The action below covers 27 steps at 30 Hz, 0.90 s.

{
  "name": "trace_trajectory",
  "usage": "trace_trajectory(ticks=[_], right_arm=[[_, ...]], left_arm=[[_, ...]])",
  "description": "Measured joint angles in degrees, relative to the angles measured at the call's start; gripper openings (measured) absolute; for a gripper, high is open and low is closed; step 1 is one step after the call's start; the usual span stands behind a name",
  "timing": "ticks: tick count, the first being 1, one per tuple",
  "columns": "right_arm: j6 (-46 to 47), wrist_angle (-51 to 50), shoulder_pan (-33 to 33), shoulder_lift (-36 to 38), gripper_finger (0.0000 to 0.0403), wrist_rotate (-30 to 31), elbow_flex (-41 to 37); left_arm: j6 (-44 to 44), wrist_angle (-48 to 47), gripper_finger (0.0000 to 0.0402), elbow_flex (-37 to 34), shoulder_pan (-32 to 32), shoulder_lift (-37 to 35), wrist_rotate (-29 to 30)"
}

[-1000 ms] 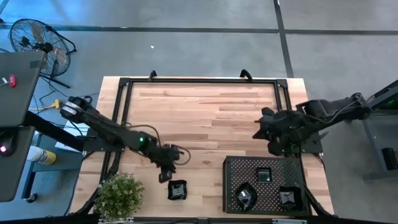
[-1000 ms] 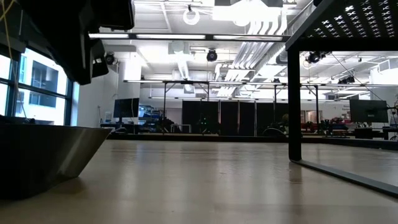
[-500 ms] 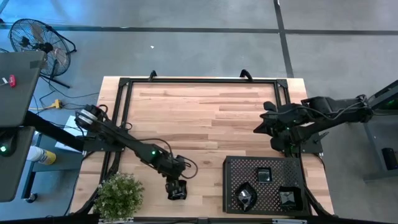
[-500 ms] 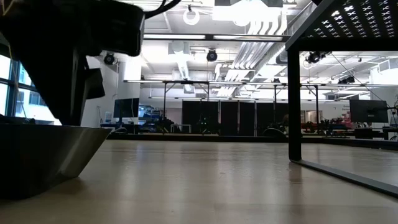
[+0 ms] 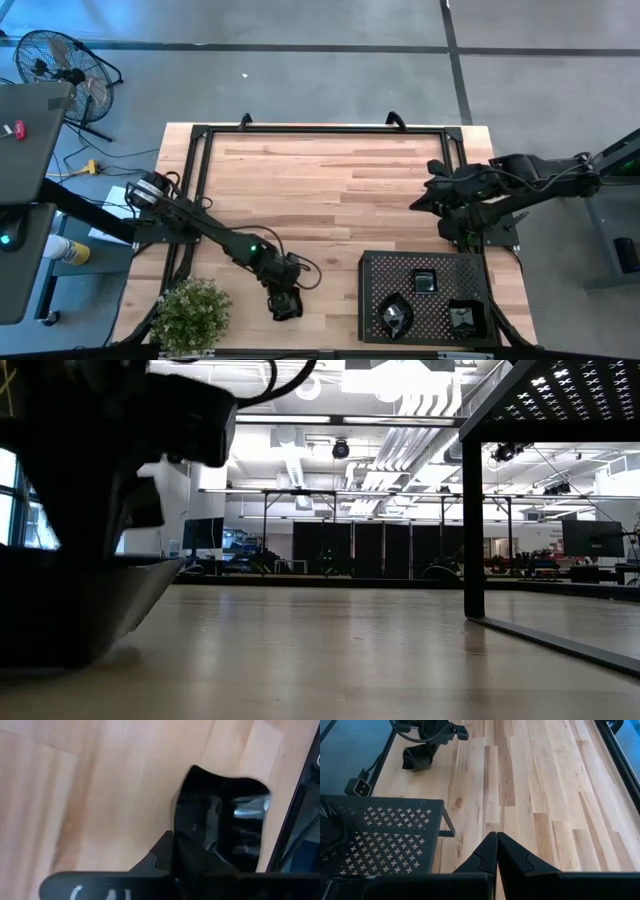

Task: Pick & Place Mini shaped plates
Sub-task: Stack the black distorted square plate on top of the black distorted square plate on the shelf

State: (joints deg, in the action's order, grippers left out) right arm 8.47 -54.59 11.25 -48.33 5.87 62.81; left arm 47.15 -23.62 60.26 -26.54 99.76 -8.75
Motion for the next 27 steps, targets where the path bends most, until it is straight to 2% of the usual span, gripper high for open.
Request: trace_trajectory(ticks=[6, 11, 15, 18, 21, 27], right_arm=[[0.4, 0.0, 0.0, 0.1, 0.0004, 1.3, 0.0], [4.1, 0.1, 0.0, 0.1, 0.0009, 6.3, 0.0], [12.4, 0.6, -0.2, -0.2, 0.0009, 10.3, 0.1], [21.2, 0.5, -2.0, -2.2, 0.0013, 12.6, 0.9], [27.1, 2.8, -4.2, -5.9, 0.0023, 11.0, 1.9], [30.6, 13.4, -8.3, -15.4, 0.0074, 3.3, 2.3]], left_arm=[[-0.4, -8.8, 0.0003, 4.4, 3.3, -4.3, 2.0], [-0.3, -14.0, 0.0002, 5.0, 9.4, -12.5, 6.7], [2.2, -15.4, 0.0002, 5.0, 16.4, -18.2, 11.5], [4.3, -15.3, 0.0001, 6.3, 21.5, -19.7, 15.6], [3.2, -14.3, 0.0001, 9.4, 25.6, -19.3, 17.1], [-1.5, -9.9, 0.0001, 15.9, 29.7, -15.3, 17.3]])
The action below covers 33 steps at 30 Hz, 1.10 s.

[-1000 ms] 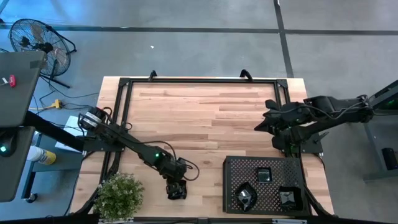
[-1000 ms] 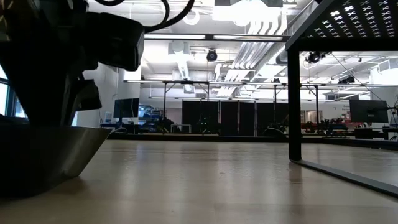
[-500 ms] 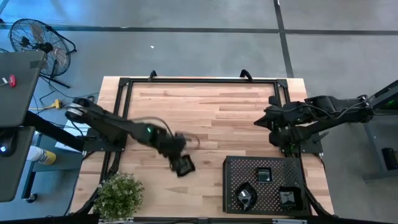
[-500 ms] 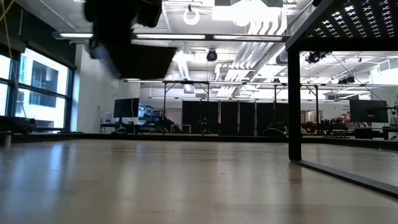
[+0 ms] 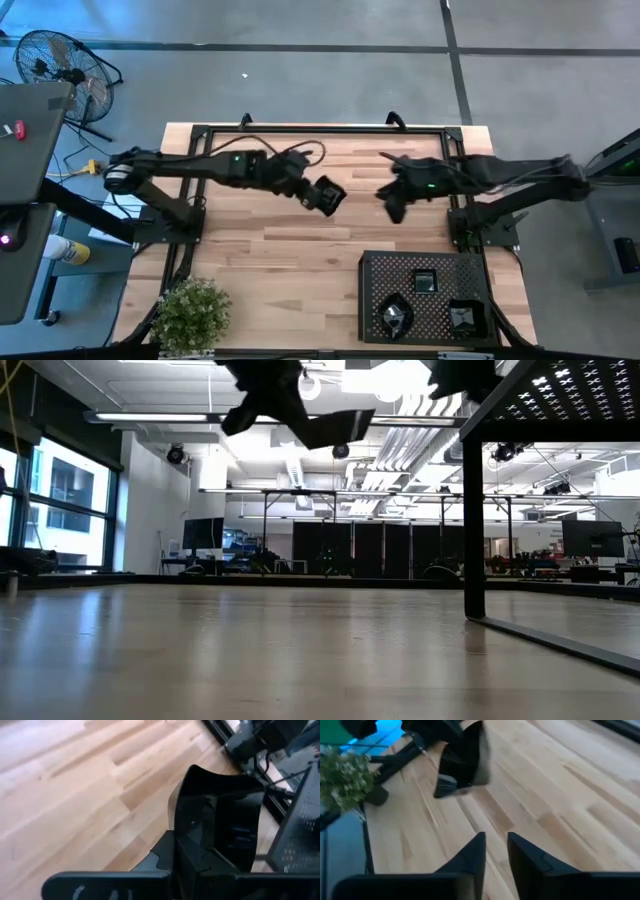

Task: Pick & Place Mini shaped plates
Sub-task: Stack the black distorted square plate on top of the black distorted square plate on the shelf

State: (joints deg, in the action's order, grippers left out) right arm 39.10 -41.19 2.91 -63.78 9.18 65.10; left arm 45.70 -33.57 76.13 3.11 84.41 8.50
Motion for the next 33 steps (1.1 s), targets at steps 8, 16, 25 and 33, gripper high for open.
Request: trace_trajectory(ticks=[8, 16, 25, 33], right_arm=[[-2.0, 15.5, -2.9, -7.6, 0.0132, -2.7, 0.1], [-6.1, 18.2, -6.5, -12.6, 0.011, -3.3, 0.1], [-6.3, 19.1, -7.3, -13.9, 0.0016, -4.9, 0.1], [-5.0, 16.6, -9.1, -9.7, 0.0004, -5.7, 0.0]], left_arm=[[-3.3, 0.0, 0.0, 3.9, 1.0, 3.0, -0.2], [-5.5, 0.7, 0.0, 3.9, 1.0, 3.1, 0.1], [-6.7, 0.7, 0.0003, 3.9, 1.0, 3.1, 0.1], [-8.5, 3.7, 0.0063, 3.9, 1.0, 1.9, 1.2]])
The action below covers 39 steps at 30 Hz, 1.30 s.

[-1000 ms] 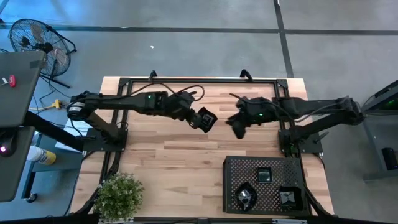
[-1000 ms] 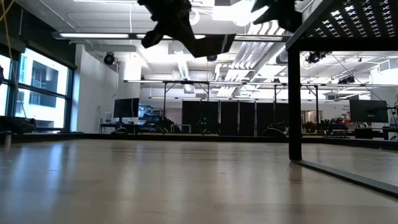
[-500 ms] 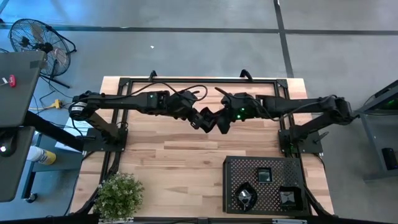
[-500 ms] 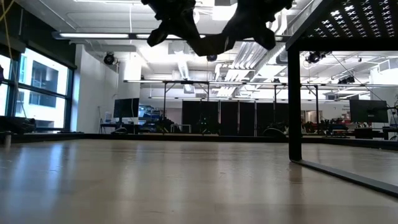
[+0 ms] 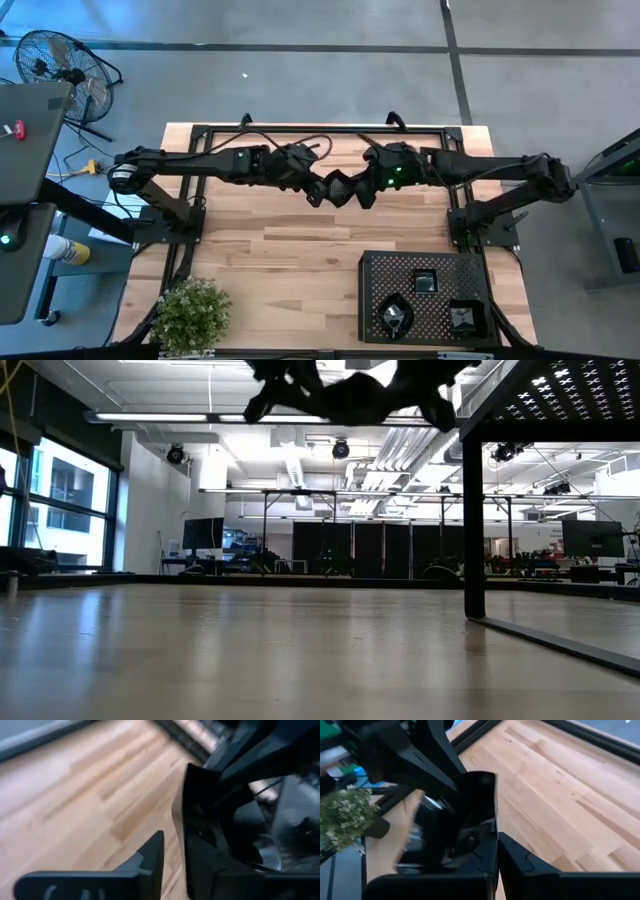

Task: Pick & Place Mini shaped plates
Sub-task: Stack the black distorted square plate on top of the black distorted square plate on the shelf

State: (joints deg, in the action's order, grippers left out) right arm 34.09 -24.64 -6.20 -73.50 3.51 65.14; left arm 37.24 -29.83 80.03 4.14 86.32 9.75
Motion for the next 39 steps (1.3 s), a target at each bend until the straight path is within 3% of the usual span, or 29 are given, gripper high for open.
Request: trace_trajectory(ticks=[6, 13, 16, 20, 30, 34, 39], right_arm=[[-0.4, -8.7, -1.7, 8.1, 0.0005, -1.4, 0.0], [4.5, -22.5, 2.8, 20.0, 0.0004, -4.0, 0.0], [10.6, -27.0, 9.3, 23.9, 0.0003, -3.5, 0.0], [19.8, -29.3, 21.9, 26.1, 0.0002, -1.2, 0.0], [34.4, -31.4, 55.5, 22.9, 0.0001, 0.0, 0.0], [38.7, -32.2, 64.4, 20.2, 0.0001, 0.0, 0.0], [40.5, -32.5, 70.3, 16.1, 0.0001, 0.1, 0.0]], left_arm=[[-8.2, 4.4, 0.009, 0.0, 0.0, -5.7, 3.2], [-14.8, 7.0, 0.0028, -5.7, 0.0, -10.4, 4.6], [-14.7, 9.9, 0.0005, -9.8, 0.0, -11.5, 4.1], [-12.3, 10.9, 0.0012, -13.8, 0.0, -11.7, 3.9], [-12.3, 13.4, 0.0014, -17.0, 0.0, -12.0, 3.9], [-13.1, 13.3, 0.0014, -17.0, 0.0, -12.0, 3.9], [-13.0, 13.3, 0.0014, -17.0, 0.0, -12.0, 3.9]])
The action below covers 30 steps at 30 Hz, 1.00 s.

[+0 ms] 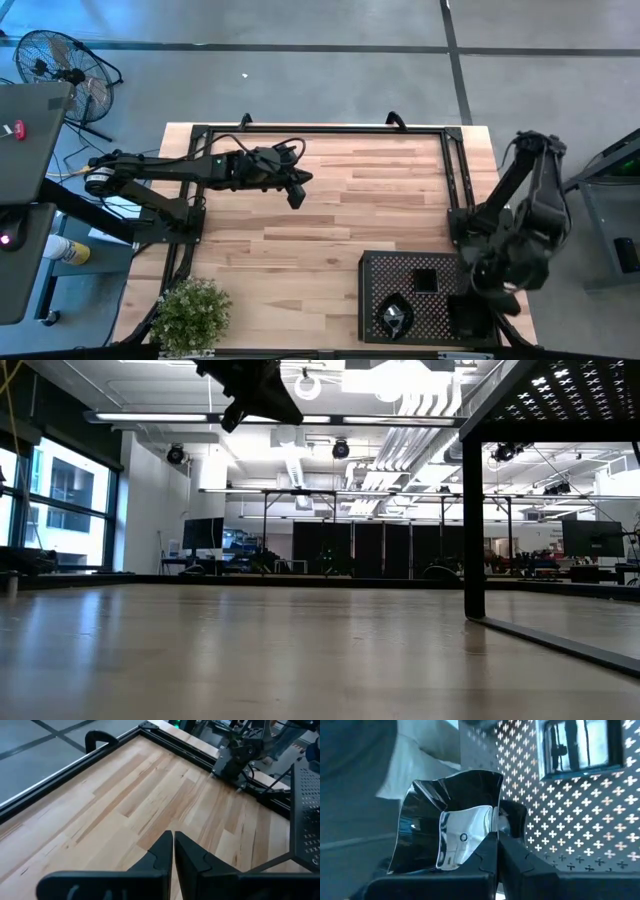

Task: Pick & Place Mini shaped plates
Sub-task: Stack the black distorted square plate on top of the black distorted square plate on the shelf, then return to home position

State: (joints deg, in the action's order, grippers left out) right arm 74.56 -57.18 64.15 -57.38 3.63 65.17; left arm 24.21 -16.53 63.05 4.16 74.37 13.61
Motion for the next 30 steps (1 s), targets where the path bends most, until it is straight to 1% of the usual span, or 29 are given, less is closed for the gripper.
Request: trace_trajectory(ticks=[8, 11, 19, 22, 25, 28, 30], right_arm=[[-0.2, -1.4, 2.4, -3.8, 0.0001, 3.3, 0.0], [-0.1, -1.4, 2.9, -4.4, 0.0005, 3.4, 0.0], [0.0, -2.3, 3.6, -4.8, 0.0059, 2.0, 0.0], [0.0, -2.6, 3.5, -4.3, 0.0076, 2.0, 0.0], [0.0, -3.1, 3.5, -3.1, 0.0086, 2.0, 0.0], [0.0, -3.2, 2.9, -0.8, 0.0082, 1.9, 0.0], [-1.0, -3.5, 1.6, 1.3, 0.0069, 3.6, 0.0]], left_arm=[[0.3, 0.1, 0.0014, 0.0, 0.0, 0.0, -0.1], [0.7, 0.1, 0.0014, 0.0, 0.0, 0.0, -0.8], [1.1, 0.1, 0.0014, 0.0, 0.0, 0.0, -0.8], [1.1, 0.1, 0.0014, 0.0, 0.0, 0.0, -0.8], [0.6, 0.1, 0.0014, 0.0, 0.0, 0.0, -0.8], [-0.4, 0.1, 0.0012, 0.0, 0.0, 0.0, -0.8], [-0.5, 0.2, 0.0005, 0.0, 0.6, 0.0, -1.5]])
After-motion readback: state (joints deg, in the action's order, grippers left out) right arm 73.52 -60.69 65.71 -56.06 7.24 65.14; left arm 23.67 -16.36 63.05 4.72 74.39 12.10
